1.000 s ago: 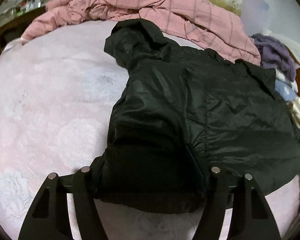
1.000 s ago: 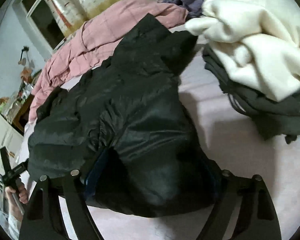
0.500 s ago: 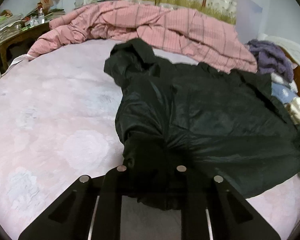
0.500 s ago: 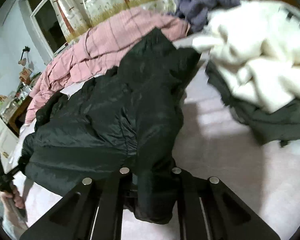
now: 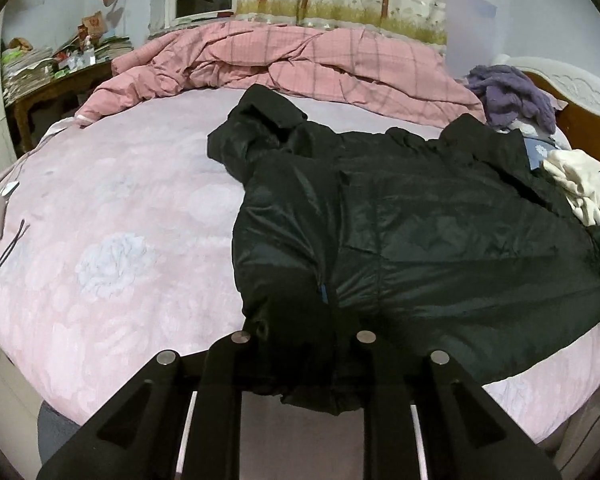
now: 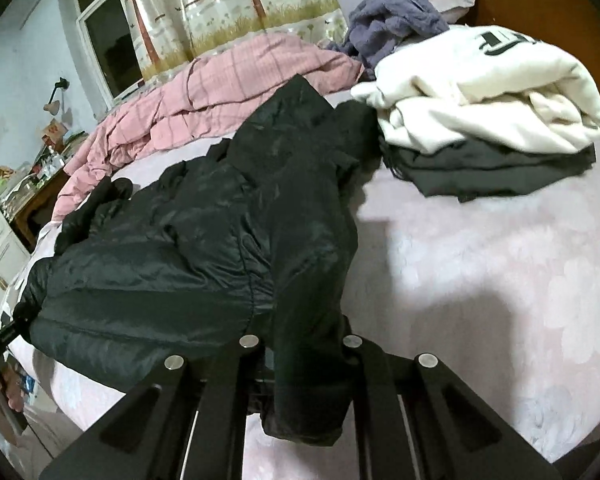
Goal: Fold large clothes
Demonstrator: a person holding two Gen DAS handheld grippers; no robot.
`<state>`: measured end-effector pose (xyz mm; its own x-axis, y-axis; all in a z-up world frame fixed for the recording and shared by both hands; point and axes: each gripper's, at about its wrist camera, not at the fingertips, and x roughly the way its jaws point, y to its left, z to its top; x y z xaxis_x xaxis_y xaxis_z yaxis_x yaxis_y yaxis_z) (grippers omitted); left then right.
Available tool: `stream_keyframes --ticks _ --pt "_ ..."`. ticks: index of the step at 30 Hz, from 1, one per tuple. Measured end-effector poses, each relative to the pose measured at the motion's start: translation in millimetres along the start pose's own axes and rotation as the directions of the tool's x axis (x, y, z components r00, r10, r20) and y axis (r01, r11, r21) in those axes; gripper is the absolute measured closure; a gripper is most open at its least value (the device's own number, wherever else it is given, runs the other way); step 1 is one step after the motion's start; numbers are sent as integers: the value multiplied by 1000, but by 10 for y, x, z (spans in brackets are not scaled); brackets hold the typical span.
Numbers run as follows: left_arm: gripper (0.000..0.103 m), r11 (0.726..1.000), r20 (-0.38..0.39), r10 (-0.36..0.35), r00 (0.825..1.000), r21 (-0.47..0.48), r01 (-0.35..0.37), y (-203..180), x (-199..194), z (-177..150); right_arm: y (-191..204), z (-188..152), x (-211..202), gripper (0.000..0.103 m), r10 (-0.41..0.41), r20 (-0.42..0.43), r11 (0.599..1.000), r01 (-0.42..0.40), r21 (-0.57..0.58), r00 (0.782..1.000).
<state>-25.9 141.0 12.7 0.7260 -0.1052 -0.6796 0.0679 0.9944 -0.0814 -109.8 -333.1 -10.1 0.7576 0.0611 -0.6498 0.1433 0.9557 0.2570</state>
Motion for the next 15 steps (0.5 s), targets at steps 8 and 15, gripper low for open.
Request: stream_keyframes --ticks 8,15 --pt "79 1000 -26 22 999 -19 -22 46 153 -38 -21 -14 191 86 -31 -52 999 32 14 998" --pt "51 994 5 109 994 3 -109 63 144 -64 -15 -40 208 73 -71 -57 997 72 8 996"
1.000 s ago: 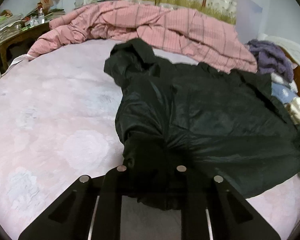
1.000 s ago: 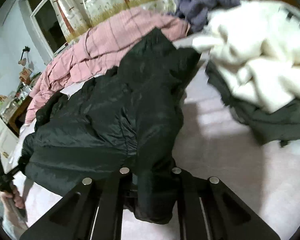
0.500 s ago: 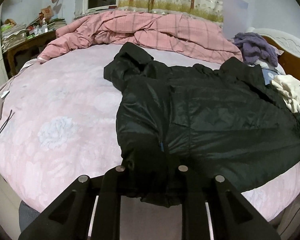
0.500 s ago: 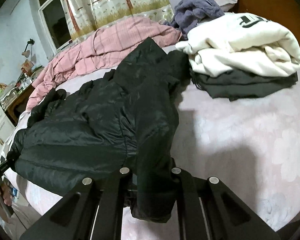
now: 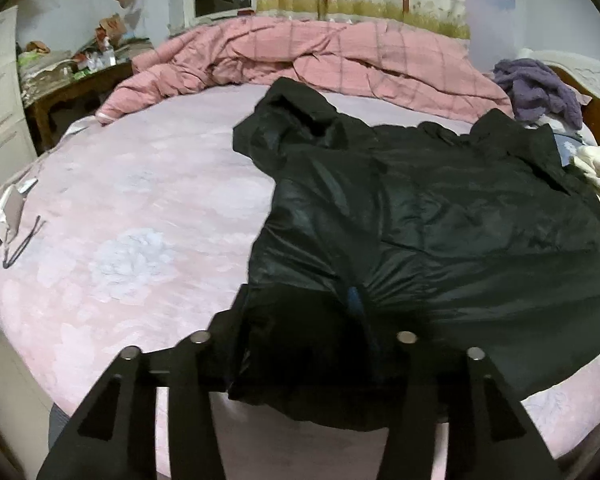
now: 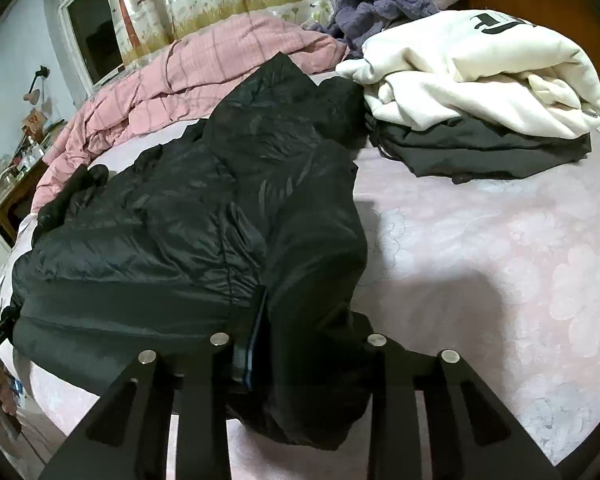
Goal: Fold large clothes
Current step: 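Open both tools and release the folded side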
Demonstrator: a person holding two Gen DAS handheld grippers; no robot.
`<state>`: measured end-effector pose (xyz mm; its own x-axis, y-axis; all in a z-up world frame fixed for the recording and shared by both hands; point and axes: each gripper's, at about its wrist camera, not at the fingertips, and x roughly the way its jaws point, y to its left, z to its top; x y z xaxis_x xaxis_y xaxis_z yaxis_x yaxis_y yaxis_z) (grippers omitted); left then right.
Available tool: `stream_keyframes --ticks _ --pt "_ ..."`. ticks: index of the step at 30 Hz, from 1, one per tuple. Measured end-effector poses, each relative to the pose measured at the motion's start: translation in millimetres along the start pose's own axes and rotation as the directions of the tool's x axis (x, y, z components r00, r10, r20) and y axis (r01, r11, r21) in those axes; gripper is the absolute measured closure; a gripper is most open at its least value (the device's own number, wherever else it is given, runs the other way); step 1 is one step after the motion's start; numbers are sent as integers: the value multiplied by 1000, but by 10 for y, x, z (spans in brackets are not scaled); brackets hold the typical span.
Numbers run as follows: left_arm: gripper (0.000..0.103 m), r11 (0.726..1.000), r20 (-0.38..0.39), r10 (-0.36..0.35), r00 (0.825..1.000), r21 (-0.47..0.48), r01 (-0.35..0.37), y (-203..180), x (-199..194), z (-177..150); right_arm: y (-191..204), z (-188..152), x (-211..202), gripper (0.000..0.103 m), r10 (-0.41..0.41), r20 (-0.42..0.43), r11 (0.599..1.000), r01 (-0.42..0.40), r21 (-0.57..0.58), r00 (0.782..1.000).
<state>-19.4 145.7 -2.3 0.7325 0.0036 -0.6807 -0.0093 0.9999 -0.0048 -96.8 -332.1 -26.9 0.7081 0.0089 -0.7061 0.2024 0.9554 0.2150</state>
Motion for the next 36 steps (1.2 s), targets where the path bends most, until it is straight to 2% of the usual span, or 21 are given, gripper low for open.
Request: stream_keyframes --ticks 2,3,5,7,9,11,13,15,17,19,22,24,27,29,32,36 --pt "38 1000 12 24 1000 -15 -23 42 -31 19 -24 4 -11 69 11 0 1000 -11 19 1000" --pt "37 999 35 37 999 -24 -36 68 -75 27 -30 8 -28 67 7 7 1000 -7 24 1000" --pt "28 999 67 45 997 -33 -43 118 -148 42 -11 26 -88 58 -33 45 999 33 5 998" --pt "19 997 113 70 991 -39 -66 145 -227 57 30 37 -166 56 -73 99 997 76 -29 992" --pt "18 996 147 84 986 -30 -81 149 -268 78 65 45 -264 50 -95 161 994 103 -45 982" --pt "16 995 163 101 981 -25 -98 144 -291 93 78 59 -352 40 -98 215 993 110 -44 972" --pt "13 995 187 96 978 -32 -92 149 -333 98 75 65 -444 33 -104 271 992 118 -35 957" --pt "9 996 218 86 972 -39 -80 148 -393 102 61 82 -501 31 -104 301 993 118 -28 948" --pt "1 996 258 88 962 -44 -80 130 -460 105 40 101 -522 23 -106 312 993 120 -24 944" --pt "0 993 282 115 953 -37 -109 91 -480 103 44 117 -487 23 -121 294 990 138 -39 948" --pt "0 988 254 151 955 -25 -149 48 -395 116 42 124 -428 23 -156 282 984 175 -41 947" --pt "0 990 261 138 956 -25 -136 32 -407 118 41 123 -434 23 -158 285 984 176 -39 946" --pt "0 988 285 149 947 -13 -152 -10 -445 114 47 108 -475 23 -161 308 983 181 -38 938" --pt "0 987 296 158 942 -18 -160 -34 -462 103 55 103 -476 18 -170 325 980 193 -39 930" --pt "0 993 302 118 946 -28 -115 -21 -488 96 58 130 -433 18 -192 322 976 216 -41 927" --pt "0 993 333 121 935 -45 -112 1 -559 106 66 139 -439 17 -201 334 973 226 -37 921"
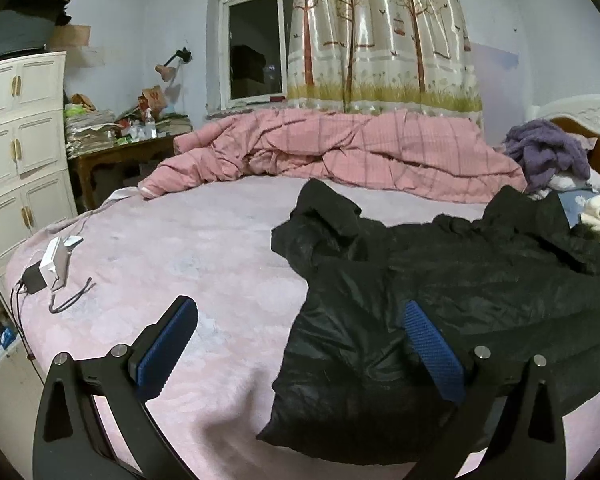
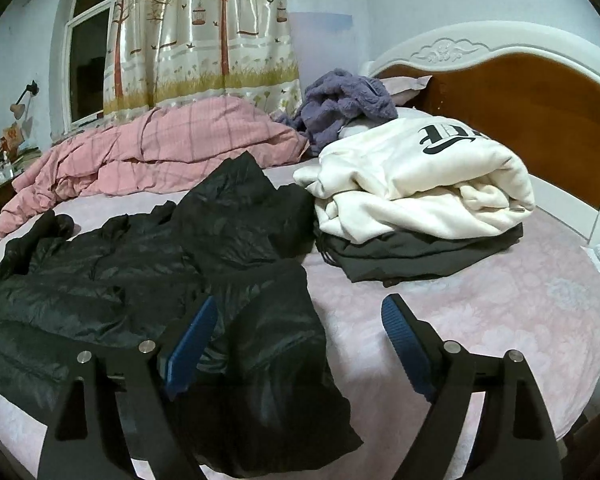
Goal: Fold large clothes
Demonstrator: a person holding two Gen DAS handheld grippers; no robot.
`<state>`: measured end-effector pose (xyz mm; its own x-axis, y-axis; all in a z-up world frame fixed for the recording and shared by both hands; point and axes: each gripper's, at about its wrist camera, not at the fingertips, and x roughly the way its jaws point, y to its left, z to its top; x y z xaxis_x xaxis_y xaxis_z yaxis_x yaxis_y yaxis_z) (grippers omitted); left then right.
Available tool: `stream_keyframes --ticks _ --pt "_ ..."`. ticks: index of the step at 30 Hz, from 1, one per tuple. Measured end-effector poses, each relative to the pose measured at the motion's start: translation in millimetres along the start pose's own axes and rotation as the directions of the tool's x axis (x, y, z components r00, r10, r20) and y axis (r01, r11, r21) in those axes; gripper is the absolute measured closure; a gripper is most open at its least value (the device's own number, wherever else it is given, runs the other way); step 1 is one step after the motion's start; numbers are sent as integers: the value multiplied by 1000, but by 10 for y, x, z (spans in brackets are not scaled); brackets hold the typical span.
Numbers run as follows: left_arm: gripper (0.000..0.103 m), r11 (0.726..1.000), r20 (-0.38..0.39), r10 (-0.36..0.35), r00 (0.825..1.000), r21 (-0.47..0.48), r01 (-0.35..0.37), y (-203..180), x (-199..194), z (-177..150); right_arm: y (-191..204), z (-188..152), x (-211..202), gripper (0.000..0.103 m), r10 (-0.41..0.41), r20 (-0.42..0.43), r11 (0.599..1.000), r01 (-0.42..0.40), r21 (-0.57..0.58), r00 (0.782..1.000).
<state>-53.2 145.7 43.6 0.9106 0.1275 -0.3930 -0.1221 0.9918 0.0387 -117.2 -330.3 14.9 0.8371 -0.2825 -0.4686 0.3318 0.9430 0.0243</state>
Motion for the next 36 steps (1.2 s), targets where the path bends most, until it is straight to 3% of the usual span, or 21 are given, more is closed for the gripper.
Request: stream_keyframes --ticks 4,8,11,15,17,18,21,26,28,31,36 --pt "0 1000 56 8 998 13 -9 -19 -95 24 4 6 -20 13 -1 25 1000 1 -21 1000" --pt "0 998 85 27 996 62 -32 -118 -137 30 40 35 -75 10 105 48 992 -101 -78 993" --pt "0 997 99 11 995 70 -18 -164 -180 68 67 41 -100 10 86 68 993 -79 -93 994" --pt "0 997 104 -77 992 23 75 -151 -288 141 131 30 -251 10 56 134 993 -40 -115 989" --pt "0 999 156 -39 987 12 37 -178 -367 169 216 19 -330 10 72 163 986 -45 -160 984" --pt "0 999 166 -30 986 21 27 -204 -376 205 242 18 -339 10 71 162 985 -44 -167 984" --pt "0 996 156 -91 984 39 86 -267 -349 324 285 5 -319 12 76 136 988 -56 -144 988" --pt "0 995 212 -90 973 62 79 -438 -353 565 306 4 -354 14 83 149 989 -64 -130 985" --pt "0 991 190 -128 973 67 117 -505 -294 713 310 6 -335 14 84 139 989 -65 -137 987" --pt "0 982 155 -182 971 82 171 -596 -144 906 281 35 -285 19 142 71 982 -132 -136 987" --pt "0 991 113 -132 985 19 131 -514 213 896 207 82 -201 25 160 29 985 -158 -69 987"
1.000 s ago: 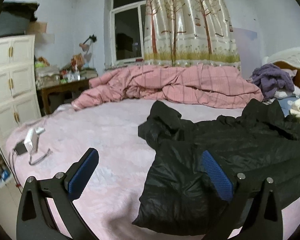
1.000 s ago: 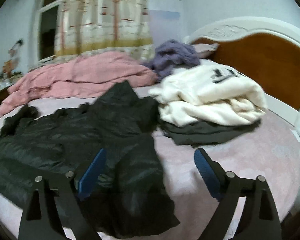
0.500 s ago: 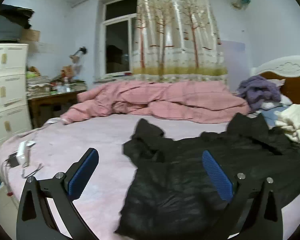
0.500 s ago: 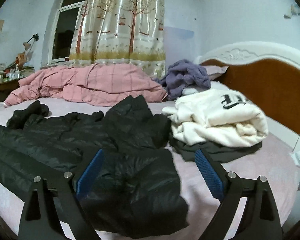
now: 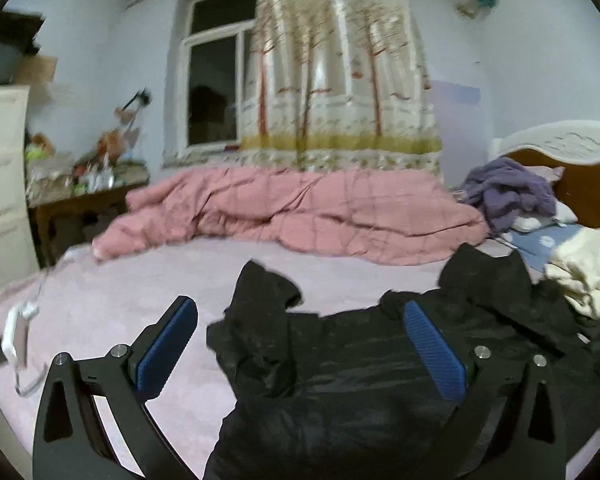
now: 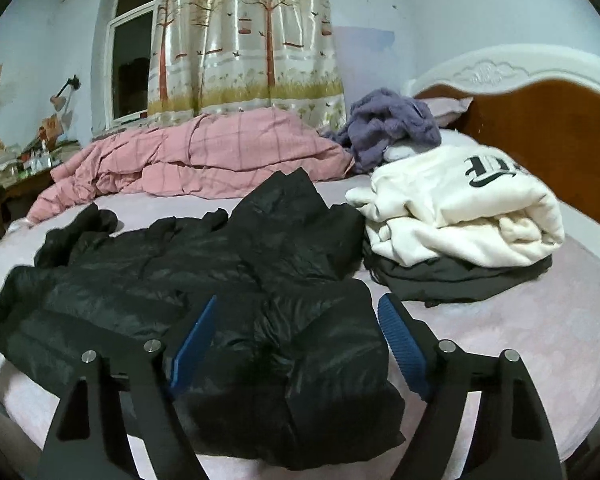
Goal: Fold large clothes
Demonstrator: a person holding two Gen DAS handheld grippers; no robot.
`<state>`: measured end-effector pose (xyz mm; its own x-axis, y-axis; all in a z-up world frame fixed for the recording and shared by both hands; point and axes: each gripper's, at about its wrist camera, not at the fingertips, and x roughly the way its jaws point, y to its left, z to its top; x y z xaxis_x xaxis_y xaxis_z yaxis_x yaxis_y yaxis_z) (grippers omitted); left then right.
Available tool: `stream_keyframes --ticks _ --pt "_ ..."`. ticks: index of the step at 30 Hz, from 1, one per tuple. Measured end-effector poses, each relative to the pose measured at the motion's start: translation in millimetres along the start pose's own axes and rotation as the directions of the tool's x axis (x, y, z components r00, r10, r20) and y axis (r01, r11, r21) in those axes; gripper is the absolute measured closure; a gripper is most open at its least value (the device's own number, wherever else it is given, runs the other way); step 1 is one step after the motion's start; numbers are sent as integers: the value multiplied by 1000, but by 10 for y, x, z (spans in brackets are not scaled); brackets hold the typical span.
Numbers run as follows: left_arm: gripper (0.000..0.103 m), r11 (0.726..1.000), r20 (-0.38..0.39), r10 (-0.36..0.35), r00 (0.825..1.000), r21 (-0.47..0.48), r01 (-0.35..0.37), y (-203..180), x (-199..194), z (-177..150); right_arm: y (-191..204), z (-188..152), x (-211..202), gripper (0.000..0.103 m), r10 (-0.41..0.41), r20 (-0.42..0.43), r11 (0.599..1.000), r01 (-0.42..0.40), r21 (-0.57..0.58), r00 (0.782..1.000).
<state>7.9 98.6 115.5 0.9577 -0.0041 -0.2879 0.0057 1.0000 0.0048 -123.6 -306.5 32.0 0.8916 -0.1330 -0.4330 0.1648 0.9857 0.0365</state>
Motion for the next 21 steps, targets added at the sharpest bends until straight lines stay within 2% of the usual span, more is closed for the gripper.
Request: stream_keyframes --ticks 3,4,6,9,11,13,15,17,18,20,21 --pt "0 999 -69 47 996 -14 -49 150 259 -178 16 64 88 39 34 -27 999 -34 8 999" --pt "0 997 -127 67 990 -17 -70 195 383 -192 36 107 146 44 54 -45 999 -53 12 998" --pt "0 997 -222 75 972 -12 -80 262 585 -125 89 209 251 46 83 -74 996 -82 26 994" --pt "0 991 -195 135 971 27 -133 339 637 -12 259 496 522 46 119 -131 993 -117 27 984" --pt "0 989 -177 146 973 52 -138 394 630 30 433 710 764 46 124 -190 992 -124 12 974" --pt "0 986 -174 168 970 48 -162 480 644 34 646 980 1091 46 184 -242 983 -182 29 953" --pt "0 983 -199 181 963 16 -181 588 689 1 843 1150 1394 46 178 -288 983 -180 18 941" --pt "0 982 -248 166 954 -44 -182 710 755 -48 1124 1290 1826 46 163 -356 982 -185 -30 920" --pt "0 981 -265 159 951 -68 -183 764 794 -66 1293 1314 2117 46 145 -412 980 -187 -62 900" --pt "0 972 -286 188 940 -81 -219 812 836 -112 1489 1271 2494 46 96 -485 978 -172 -115 869" --pt "0 968 -294 214 932 -64 -242 802 858 -137 1576 1221 2681 46 32 -514 977 -136 -165 857"
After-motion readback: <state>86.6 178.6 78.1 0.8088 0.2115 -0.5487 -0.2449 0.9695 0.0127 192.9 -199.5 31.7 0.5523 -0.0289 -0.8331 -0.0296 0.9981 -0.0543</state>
